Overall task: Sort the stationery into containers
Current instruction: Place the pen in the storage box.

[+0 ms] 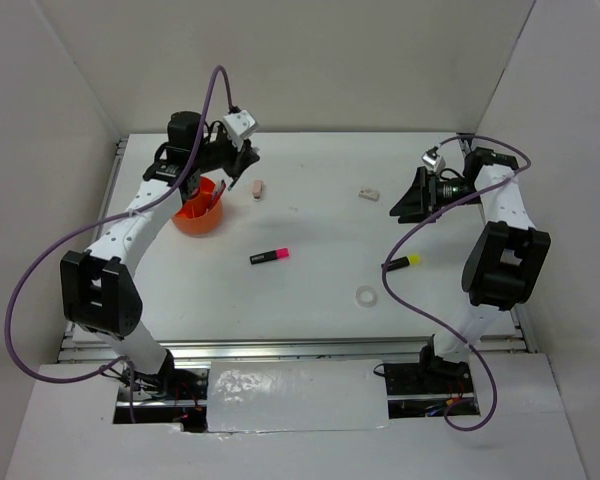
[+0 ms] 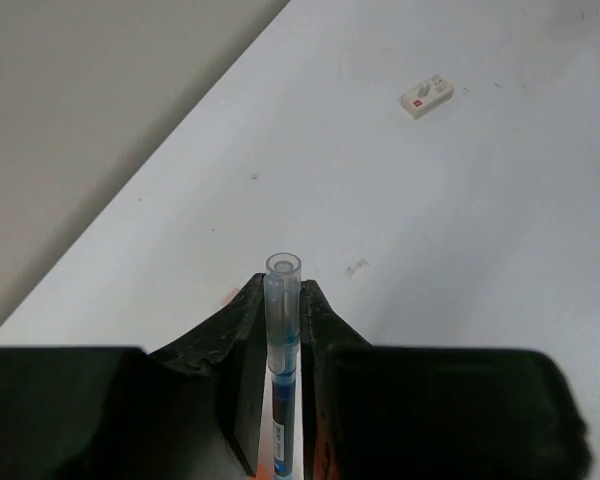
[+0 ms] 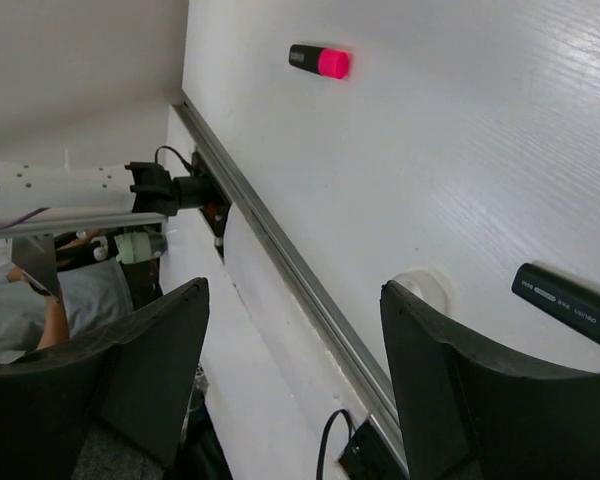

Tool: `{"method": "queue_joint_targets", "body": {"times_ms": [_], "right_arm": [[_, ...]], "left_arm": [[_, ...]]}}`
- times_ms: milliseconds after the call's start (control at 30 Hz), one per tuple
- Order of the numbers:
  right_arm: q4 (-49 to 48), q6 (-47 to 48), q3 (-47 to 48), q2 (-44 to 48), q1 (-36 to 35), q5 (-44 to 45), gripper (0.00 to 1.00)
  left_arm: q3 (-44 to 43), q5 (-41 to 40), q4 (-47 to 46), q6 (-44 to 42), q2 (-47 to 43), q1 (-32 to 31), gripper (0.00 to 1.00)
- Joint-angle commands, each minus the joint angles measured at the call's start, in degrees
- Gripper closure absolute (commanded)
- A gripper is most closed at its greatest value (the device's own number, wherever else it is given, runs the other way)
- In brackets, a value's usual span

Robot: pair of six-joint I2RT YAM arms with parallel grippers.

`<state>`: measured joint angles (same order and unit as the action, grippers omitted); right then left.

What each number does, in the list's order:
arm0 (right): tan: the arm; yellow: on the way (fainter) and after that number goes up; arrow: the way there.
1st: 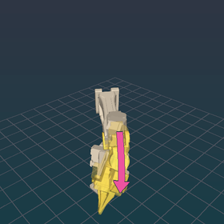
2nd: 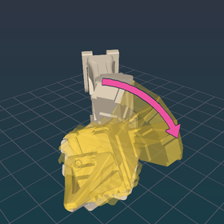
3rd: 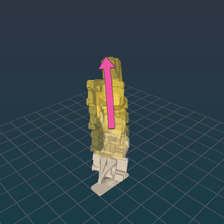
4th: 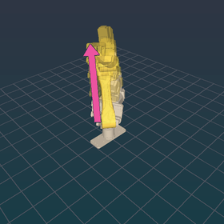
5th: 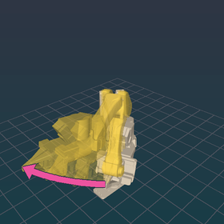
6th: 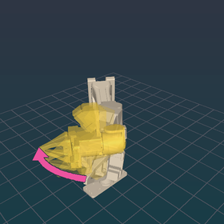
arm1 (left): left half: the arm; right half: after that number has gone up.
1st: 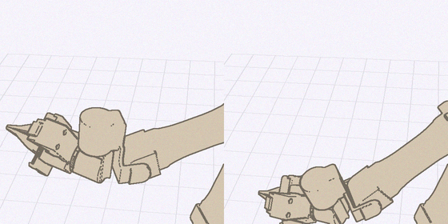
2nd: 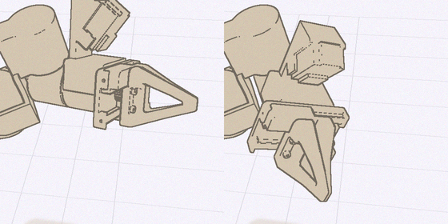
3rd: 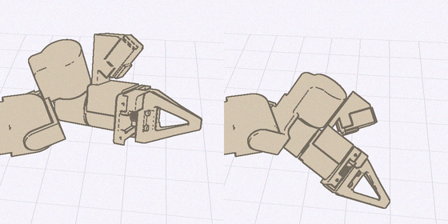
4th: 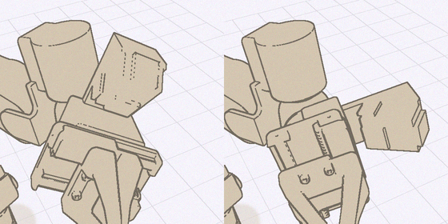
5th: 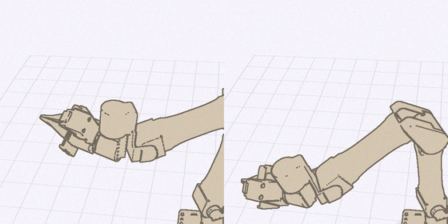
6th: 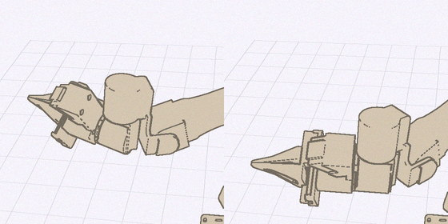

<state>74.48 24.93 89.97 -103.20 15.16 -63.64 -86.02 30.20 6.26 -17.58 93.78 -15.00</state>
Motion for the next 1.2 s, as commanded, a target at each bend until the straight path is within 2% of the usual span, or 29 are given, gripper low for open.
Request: {"method": "queue_joint_targets", "body": {"times_ms": [0, 167, 433, 800, 1167], "right_arm": [[-1.62, 0.38, -0.85, 1.25, 0.05, 0.88, 0.25], [-1.27, 0.65, -1.03, -0.77, 0.14, -0.17, 0.25], [-1.53, 1.17, -1.73, -0.34, 0.14, 1.06, 0.25], [-1.18, 2.05, -2.87, -0.6, 0.22, 1.23, 0.26], [-0.82, 2.41, -2.61, -0.95, 0.14, 1.32, 0.26]], "left_arm": [[1.99, 6.63, -5.63, 2.55, -2.11, 3.64, 1.0], [6.03, 6.46, -9.51, 3.79, -1.93, 8.05, 1.0], [11.83, 3.64, -13.82, 1.33, -1.84, 10.52, 0.99], [12.54, 3.11, -14.61, -4.21, 0.88, 12.63, 0.97], [15.44, 4.52, -15.84, -2.54, 1.32, 14.74, 0.92]]}}
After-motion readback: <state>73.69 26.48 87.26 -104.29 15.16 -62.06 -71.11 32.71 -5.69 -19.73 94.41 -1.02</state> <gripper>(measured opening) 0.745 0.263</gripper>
